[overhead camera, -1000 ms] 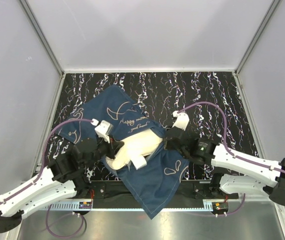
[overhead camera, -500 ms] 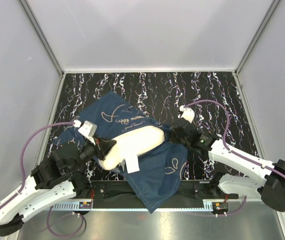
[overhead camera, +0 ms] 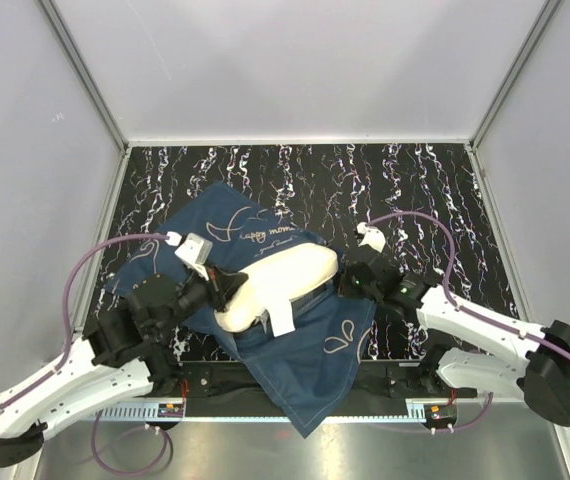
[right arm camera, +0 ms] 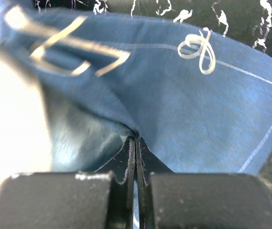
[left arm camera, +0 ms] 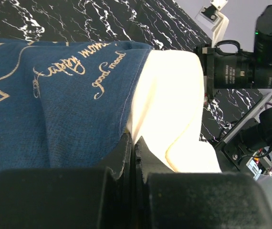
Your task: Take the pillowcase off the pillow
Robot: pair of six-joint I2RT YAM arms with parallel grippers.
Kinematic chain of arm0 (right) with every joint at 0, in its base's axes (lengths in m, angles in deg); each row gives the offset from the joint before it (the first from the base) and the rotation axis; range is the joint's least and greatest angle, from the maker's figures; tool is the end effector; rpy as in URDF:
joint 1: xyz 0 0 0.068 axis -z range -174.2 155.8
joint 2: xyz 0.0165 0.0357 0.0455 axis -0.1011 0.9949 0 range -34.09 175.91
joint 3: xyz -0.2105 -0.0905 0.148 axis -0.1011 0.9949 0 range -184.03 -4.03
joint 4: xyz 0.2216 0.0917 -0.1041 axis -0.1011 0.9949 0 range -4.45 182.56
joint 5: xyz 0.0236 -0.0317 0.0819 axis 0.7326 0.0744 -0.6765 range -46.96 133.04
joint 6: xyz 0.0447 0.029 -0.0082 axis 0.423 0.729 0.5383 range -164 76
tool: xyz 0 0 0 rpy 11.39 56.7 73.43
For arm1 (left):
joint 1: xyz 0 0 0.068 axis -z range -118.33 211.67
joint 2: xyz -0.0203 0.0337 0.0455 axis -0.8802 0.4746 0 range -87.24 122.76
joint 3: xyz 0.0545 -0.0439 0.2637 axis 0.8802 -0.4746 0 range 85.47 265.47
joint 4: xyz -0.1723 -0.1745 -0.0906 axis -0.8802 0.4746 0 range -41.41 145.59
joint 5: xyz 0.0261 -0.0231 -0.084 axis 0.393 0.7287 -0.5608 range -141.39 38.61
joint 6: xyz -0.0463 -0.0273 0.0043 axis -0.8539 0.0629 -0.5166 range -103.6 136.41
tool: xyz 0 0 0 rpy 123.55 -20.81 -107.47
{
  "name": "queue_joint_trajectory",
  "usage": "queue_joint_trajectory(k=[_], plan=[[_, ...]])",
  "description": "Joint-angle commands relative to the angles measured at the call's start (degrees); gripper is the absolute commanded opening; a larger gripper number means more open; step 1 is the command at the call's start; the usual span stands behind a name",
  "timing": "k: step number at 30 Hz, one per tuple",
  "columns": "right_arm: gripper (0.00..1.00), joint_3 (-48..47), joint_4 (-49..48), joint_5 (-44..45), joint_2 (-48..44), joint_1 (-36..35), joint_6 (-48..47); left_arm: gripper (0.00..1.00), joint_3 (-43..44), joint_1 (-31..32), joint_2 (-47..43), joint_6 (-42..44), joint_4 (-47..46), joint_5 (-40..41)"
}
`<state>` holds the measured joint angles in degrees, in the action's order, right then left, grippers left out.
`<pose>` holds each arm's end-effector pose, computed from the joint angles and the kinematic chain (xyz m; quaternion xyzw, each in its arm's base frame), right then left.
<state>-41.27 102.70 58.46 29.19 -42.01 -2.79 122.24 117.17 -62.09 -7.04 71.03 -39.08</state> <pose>0.1594 0.1617 0.2214 0.0008 0.9110 0.1881 0.3670 0.0717 -0.0911 0.3134 0.1459 0.7552 -0.3390 0.5417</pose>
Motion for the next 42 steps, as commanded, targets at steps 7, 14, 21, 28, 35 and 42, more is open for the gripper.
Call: queue_joint_trajectory(k=[7, 14, 21, 28, 35, 42], plan=[[0.58, -5.7, 16.5, 1.0, -17.0, 0.5, -1.8, 0.00, -0.7, -0.2, 6.0, -1.3, -19.2, 0.3], [0.90, -5.9, 20.4, -2.1, -28.5, 0.5, 0.9, 0.00, -3.4, -0.3, 8.1, -3.3, -23.7, -1.1], [0.91, -2.2, 6.0, -12.0, -24.4, 0.4, 4.2, 0.00, -6.4, -0.2, 11.0, -5.5, -29.8, -3.0], [1.00, 2.7, -7.8, -15.5, -19.5, -2.5, 9.9, 0.00, -7.9, -0.1, 15.5, -6.2, -36.2, -4.6], [1.00, 4.9, -15.5, -9.1, -14.1, -8.3, 12.8, 0.00, -9.1, 0.0, 17.5, -6.4, -41.0, -7.5], [1.00, 6.0, -24.3, -7.6, -7.1, -10.3, 13.9, 0.00, -10.3, 0.6, 18.0, -5.5, -44.2, -14.0]])
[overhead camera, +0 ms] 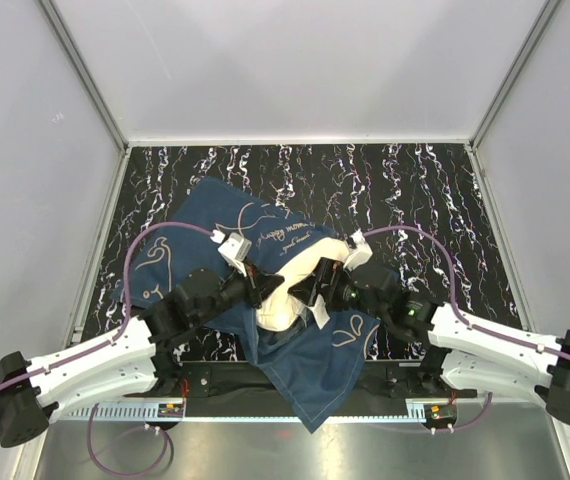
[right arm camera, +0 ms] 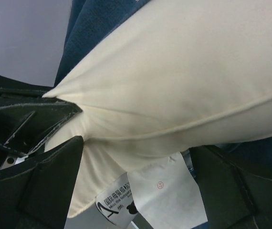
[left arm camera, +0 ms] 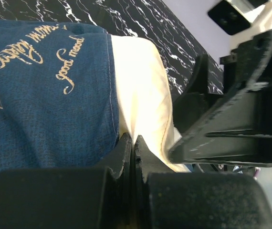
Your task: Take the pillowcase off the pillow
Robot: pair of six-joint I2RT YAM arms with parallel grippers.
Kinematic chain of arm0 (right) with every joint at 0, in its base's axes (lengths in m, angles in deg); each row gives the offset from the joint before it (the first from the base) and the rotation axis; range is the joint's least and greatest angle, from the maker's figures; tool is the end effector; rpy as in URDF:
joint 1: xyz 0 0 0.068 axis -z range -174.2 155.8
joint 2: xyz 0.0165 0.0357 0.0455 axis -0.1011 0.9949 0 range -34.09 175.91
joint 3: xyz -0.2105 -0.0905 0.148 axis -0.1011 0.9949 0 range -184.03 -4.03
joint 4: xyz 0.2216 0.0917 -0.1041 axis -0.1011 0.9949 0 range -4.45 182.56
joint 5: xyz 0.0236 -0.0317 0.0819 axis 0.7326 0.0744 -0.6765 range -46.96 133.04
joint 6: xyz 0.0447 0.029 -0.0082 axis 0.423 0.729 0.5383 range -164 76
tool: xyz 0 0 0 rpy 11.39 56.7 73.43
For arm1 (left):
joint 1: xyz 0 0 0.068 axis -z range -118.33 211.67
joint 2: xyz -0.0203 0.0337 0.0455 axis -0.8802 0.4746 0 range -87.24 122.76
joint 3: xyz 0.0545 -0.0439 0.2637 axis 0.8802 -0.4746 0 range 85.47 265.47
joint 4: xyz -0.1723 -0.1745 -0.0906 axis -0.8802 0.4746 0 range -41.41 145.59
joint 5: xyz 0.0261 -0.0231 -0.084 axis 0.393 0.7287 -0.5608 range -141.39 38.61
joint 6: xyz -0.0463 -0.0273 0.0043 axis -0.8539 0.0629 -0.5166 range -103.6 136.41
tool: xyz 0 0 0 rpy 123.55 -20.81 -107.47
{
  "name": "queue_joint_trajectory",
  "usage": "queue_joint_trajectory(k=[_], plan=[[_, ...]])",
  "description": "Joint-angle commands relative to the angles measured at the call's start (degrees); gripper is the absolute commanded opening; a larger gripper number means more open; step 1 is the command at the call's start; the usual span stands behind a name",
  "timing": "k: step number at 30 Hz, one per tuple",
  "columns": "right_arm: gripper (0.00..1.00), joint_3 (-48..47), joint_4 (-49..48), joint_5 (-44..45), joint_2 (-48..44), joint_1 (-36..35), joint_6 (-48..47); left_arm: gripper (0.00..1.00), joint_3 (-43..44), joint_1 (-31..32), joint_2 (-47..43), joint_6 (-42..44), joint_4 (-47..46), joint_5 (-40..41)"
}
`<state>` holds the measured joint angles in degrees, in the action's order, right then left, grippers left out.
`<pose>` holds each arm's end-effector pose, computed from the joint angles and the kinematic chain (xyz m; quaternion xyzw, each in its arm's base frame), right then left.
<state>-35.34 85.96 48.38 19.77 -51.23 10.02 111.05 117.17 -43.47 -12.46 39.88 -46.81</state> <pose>0.1195 0.1782 0.2454 0.0038 0.8332 0.4328 0.3442 0.1092 -0.1540 0.2586 0.1505 0.7479 -0.4110 0.4990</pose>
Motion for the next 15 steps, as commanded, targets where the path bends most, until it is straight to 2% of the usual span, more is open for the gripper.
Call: queue_joint_trajectory(k=[1, 13, 14, 15], plan=[[1.00, -0.1, -7.6, 3.7, 3.2, -1.3, 1.1, 0.00, 0.6, 0.7, -0.9, 0.0, -14.0, -6.9], [0.99, 0.7, -11.4, 12.1, 9.9, -5.1, 3.4, 0.00, -2.2, 1.4, -1.7, -1.5, -22.7, -16.2], [0.95, 0.6, -11.3, 12.7, 10.5, -5.2, 3.5, 0.00, -2.5, 1.4, -1.4, -1.7, -23.2, -16.9], [0.80, 0.5, -11.1, 13.1, 10.8, -5.5, 3.5, 0.00, -2.6, 1.7, -1.1, -2.0, -23.6, -17.1]])
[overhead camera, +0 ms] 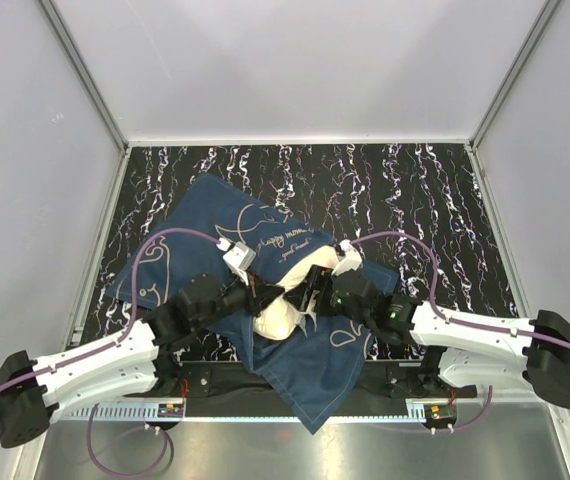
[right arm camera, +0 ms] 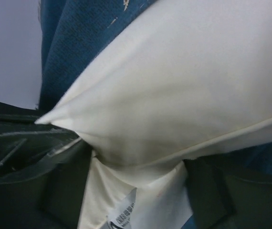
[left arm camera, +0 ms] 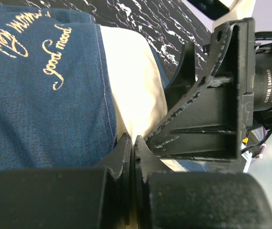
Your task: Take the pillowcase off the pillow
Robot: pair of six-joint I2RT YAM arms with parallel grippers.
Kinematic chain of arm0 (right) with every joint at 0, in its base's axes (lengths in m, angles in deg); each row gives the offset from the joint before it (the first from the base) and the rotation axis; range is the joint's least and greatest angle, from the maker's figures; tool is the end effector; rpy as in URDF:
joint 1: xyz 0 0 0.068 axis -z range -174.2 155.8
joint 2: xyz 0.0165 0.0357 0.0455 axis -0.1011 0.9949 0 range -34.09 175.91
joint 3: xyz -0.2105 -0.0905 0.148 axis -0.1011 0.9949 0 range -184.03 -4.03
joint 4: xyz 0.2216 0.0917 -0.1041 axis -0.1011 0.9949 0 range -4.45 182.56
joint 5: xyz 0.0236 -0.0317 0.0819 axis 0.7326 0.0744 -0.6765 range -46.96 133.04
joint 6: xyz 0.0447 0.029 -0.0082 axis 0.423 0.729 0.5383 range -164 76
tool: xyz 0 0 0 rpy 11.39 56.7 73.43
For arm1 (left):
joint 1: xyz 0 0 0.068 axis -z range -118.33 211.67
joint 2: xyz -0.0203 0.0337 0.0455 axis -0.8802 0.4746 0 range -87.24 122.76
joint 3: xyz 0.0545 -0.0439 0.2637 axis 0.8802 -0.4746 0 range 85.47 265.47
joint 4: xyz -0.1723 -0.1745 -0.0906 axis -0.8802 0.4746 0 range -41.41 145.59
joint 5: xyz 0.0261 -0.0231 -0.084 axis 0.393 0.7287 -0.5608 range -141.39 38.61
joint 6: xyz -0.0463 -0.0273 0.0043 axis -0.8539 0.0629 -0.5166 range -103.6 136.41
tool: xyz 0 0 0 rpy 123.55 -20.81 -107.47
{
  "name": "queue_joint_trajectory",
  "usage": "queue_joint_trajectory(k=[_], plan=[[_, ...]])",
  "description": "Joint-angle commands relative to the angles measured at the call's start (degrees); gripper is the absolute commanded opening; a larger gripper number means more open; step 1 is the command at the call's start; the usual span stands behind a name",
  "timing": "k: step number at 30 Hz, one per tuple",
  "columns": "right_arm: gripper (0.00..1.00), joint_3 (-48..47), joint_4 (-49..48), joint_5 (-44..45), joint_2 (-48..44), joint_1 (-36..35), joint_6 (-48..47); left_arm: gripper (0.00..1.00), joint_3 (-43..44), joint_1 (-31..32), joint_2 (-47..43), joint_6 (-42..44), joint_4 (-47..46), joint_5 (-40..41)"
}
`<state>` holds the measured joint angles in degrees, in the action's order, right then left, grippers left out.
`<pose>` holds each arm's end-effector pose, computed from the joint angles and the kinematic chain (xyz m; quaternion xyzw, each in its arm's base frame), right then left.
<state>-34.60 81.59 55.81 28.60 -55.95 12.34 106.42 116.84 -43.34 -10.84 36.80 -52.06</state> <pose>0.1178 0.2026 0.2172 0.0168 0.8543 0.3888 0.3445 0.1060 -0.1532 0.2351 0.1900 0.7487 -0.4217 0.4748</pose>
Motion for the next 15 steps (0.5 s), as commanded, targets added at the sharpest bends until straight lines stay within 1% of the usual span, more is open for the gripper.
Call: queue_joint_trajectory(k=[1, 3, 4, 6, 7, 8, 9, 10, 11, 12, 14, 15], plan=[[0.70, -0.3, -6.7, 6.3, 2.3, -0.9, 1.5, 0.00, 2.0, 2.1, -0.9, -3.7, -21.3, -12.2], [0.58, -0.2, -7.2, 6.2, 3.0, -1.0, 1.4, 0.00, 2.0, 2.3, -0.6, -3.9, -21.9, -12.7], [0.35, -0.2, -7.2, 6.2, 3.1, -1.2, 1.3, 0.00, 2.2, 2.3, -0.5, -3.9, -22.0, -13.0], [0.16, -0.2, -6.8, 6.3, 3.0, -1.2, 1.2, 0.00, 2.4, 2.5, -0.7, -3.6, -21.4, -13.0], [0.01, -0.1, -6.6, 6.7, 2.9, -1.3, 1.1, 0.00, 2.8, 2.5, -0.7, -3.1, -20.6, -12.9], [0.00, -0.3, -6.0, 7.1, 2.2, -1.3, 1.2, 0.03, 3.2, 2.5, -0.9, -2.7, -19.8, -12.3], [0.00, -0.2, -4.2, 7.6, 1.7, -1.3, 1.1, 0.13, 3.7, 2.6, -0.9, -2.2, -18.6, -12.2], [0.00, -0.2, -3.2, 8.8, 1.0, -1.3, 1.1, 0.25, 4.4, 2.6, -1.3, -0.8, -16.2, -11.7], [0.00, 0.0, -1.9, 9.6, -0.5, -1.3, 1.1, 0.51, 5.8, 2.6, -1.8, 0.0, -14.9, -10.7], [0.00, 0.2, 0.4, 10.5, -1.8, -1.3, 1.2, 0.60, 6.8, 2.6, -2.2, 1.9, -13.4, -10.1], [0.00, 0.8, 2.9, 12.7, -5.5, -1.3, 1.1, 0.70, 10.2, 2.6, -3.3, 4.1, -8.4, -8.6], [0.00, 0.9, 6.5, 13.5, -7.0, -1.3, 1.1, 0.80, 11.2, 2.6, -4.3, 6.0, -6.8, -7.9]])
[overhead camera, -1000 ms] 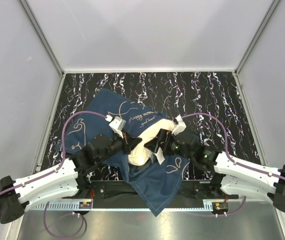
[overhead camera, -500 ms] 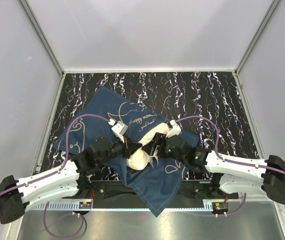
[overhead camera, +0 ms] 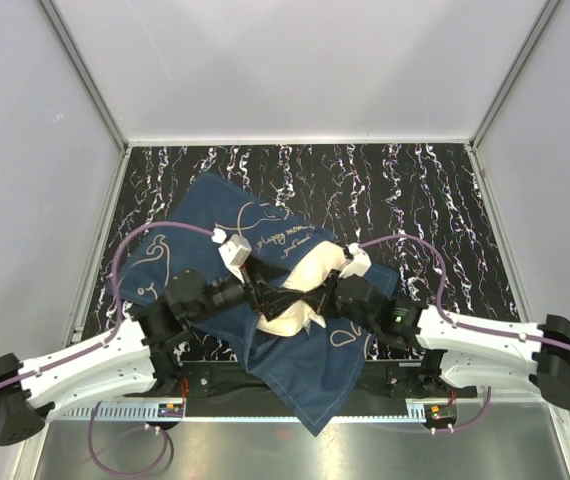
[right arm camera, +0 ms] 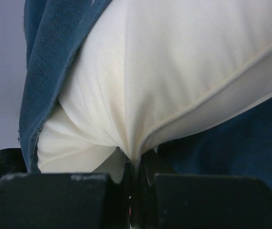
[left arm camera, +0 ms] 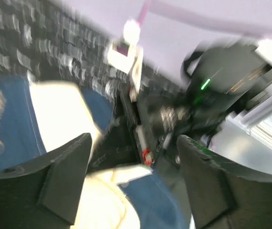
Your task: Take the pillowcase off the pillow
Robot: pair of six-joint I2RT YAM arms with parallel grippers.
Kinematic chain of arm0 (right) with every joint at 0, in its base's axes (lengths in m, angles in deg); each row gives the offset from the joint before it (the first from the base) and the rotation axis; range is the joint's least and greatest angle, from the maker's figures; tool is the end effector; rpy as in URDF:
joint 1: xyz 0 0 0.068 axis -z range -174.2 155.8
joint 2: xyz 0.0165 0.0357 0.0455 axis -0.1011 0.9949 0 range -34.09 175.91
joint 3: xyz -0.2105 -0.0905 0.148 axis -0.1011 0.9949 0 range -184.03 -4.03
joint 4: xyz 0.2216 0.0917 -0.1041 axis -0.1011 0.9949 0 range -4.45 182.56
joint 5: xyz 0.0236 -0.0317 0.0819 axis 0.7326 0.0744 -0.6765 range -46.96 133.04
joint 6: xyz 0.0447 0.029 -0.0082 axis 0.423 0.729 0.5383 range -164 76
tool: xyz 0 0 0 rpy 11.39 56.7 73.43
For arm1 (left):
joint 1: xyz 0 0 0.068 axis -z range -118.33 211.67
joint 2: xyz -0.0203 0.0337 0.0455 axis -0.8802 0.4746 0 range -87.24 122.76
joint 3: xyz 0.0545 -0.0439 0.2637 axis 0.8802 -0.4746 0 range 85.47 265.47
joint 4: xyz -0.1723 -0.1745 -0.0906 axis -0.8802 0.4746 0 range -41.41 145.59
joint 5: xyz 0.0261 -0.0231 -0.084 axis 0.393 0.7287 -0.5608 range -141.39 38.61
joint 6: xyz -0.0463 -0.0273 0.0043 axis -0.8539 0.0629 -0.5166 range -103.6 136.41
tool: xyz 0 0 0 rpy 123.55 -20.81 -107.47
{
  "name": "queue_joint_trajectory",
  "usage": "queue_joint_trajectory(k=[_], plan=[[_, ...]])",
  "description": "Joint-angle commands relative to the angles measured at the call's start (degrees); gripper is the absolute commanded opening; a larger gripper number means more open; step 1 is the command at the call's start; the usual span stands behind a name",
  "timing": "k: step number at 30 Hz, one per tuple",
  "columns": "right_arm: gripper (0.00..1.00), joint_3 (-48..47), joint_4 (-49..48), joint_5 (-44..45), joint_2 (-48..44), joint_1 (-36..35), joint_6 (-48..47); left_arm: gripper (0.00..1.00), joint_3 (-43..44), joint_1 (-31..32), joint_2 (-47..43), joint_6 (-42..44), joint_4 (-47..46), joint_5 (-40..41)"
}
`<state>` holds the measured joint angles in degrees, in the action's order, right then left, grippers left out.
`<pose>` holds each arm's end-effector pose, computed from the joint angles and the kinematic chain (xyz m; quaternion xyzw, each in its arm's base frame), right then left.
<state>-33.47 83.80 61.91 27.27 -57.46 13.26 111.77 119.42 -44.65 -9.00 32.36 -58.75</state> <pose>0.1121 0.1970 0.2124 0.0369 0.8582 0.3567 0.3674 0.0958 -0.1605 0.2809 0.2402 0.6654 -0.5020 0.4975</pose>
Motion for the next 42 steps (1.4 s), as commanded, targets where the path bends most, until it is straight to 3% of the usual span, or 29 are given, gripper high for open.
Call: queue_joint_trajectory(k=[1, 5, 10, 20, 29, 36, 39, 42], plan=[[0.00, -0.2, 5.7, 8.8, -7.0, 0.2, -0.1, 0.82, 8.1, -0.1, -3.5, 5.1, 0.7, -0.6], [0.00, -0.4, 11.0, 10.6, -12.7, 0.2, -1.1, 0.89, 13.0, -0.1, -4.2, 8.4, 9.3, 7.2], [0.00, 0.2, 12.5, 9.7, -13.7, 0.2, -1.4, 0.93, 16.4, 0.1, 5.5, 6.9, 18.9, 13.2], [0.00, 0.8, 10.8, 7.8, -14.0, 0.2, -2.1, 0.92, 15.4, 0.4, 15.9, 2.6, 19.5, 17.6], [0.00, 0.8, 12.4, 7.0, -15.5, 0.2, -2.6, 0.92, 13.2, 0.5, 17.9, -0.4, 18.2, 25.5], [0.00, 1.2, 12.0, 6.5, -15.7, 0.1, -2.5, 0.91, 13.2, 1.0, 20.7, -1.1, 19.2, 26.2], [0.00, 1.1, 11.8, 6.3, -15.4, 0.2, -2.6, 0.88, 13.1, 1.3, 21.7, -1.0, 19.1, 25.9], [0.00, 1.1, 11.7, 6.0, -15.2, 0.2, -2.7, 0.63, 12.9, 1.5, 21.9, -1.1, 18.5, 25.5]])
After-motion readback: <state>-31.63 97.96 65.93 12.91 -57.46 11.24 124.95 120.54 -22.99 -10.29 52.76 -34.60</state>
